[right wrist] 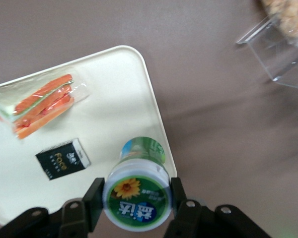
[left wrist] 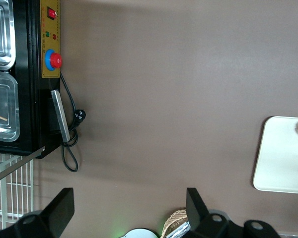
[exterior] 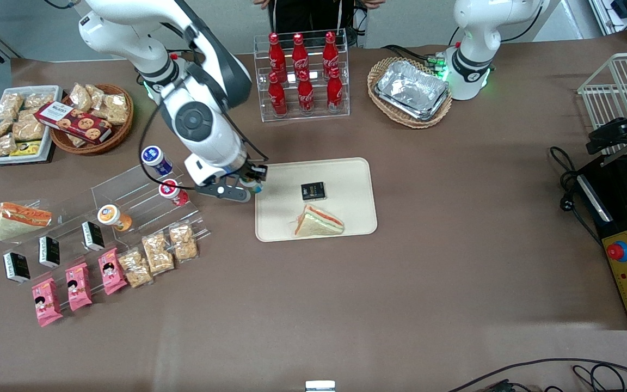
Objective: Place green gum on tray
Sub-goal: 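Lift the green gum jar and carry it over the cream tray, then lower the jar onto the tray beside the black box and open the gripper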
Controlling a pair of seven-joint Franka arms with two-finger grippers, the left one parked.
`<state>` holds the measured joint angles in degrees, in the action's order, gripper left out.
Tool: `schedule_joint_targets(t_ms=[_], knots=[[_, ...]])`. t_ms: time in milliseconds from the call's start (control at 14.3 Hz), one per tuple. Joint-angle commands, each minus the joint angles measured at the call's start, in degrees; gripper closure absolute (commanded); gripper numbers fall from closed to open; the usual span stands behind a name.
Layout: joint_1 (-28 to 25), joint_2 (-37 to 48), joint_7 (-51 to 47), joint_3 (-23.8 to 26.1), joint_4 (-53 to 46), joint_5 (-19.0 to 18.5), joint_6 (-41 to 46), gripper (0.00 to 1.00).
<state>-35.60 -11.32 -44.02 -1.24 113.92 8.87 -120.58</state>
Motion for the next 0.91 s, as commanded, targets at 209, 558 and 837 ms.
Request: schedule_joint_targets(t_ms=[209, 558, 837], knots=[[-2.81, -5.20, -1.25, -0.52, 5.69, 1.23, -13.71, 0.74], [-4.83, -7.84, -3.44, -0.52, 5.70, 1.32, -16.87, 0.73], [-5.10, -8.63, -3.71, -0.61, 5.52, 1.32, -17.41, 0.62]])
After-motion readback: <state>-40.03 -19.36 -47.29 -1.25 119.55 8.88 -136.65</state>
